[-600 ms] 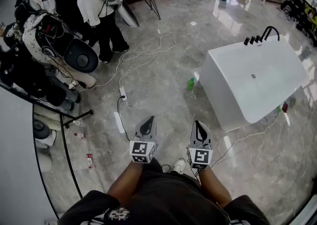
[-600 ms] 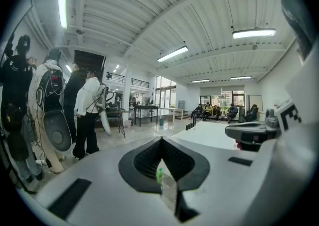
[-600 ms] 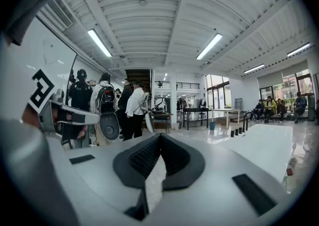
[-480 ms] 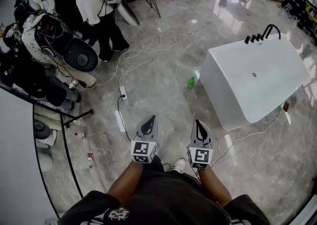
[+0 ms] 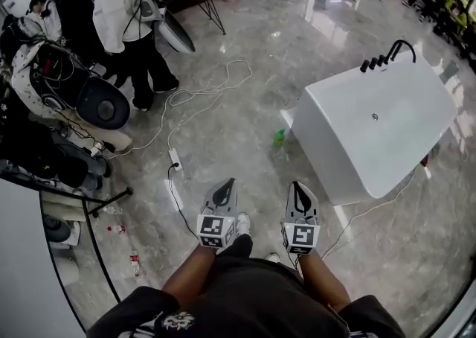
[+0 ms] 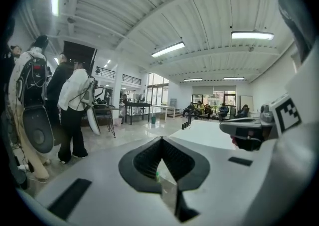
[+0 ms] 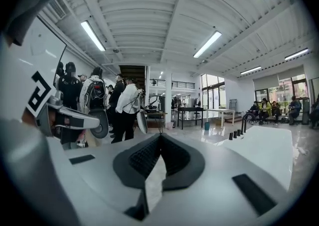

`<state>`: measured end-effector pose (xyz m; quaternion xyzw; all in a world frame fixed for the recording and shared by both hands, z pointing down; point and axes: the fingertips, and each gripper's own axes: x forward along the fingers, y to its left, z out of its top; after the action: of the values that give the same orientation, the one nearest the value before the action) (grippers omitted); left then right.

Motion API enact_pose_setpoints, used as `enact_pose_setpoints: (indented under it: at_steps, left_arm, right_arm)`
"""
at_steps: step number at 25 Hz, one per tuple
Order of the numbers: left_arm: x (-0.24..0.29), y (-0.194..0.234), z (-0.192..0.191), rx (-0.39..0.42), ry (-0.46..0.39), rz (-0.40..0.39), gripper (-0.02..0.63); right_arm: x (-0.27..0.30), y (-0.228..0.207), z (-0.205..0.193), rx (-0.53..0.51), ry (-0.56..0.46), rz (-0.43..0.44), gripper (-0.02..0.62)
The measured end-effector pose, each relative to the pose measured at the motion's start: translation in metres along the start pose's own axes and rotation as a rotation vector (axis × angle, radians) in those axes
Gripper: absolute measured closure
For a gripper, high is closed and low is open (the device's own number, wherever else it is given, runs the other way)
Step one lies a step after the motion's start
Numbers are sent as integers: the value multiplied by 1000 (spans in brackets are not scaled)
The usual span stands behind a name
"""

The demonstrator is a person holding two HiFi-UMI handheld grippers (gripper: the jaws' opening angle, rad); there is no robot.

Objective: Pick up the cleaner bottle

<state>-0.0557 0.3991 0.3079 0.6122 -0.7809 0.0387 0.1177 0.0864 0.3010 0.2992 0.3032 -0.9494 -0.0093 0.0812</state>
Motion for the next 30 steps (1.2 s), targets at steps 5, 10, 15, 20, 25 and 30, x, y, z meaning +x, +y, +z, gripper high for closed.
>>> enact_pose_setpoints:
  at_steps: [5,10,15,20,25,30]
  left_arm:
    - [57,31,2,7,5,-74,600]
    - [101,46,17,23,27,-141,600]
    - [145,41,28,34,47,-174,600]
    - [196,36,36,29,78,-177,600]
    - [245,23,41,-29,114,-170,600]
    - [308,3,38,-7,128,-189,600]
  right_arm:
    - [59,3,13,-23,10,-34,580]
    - [102,-8,24,9,17,-78,578]
    - [131,-37,32,9,24,-105,580]
    - [163,-72,32,29,28,-101,580]
    - [191,-120,15,49,52,-103,580]
    - [225,-175,-9,81,70,-115,580]
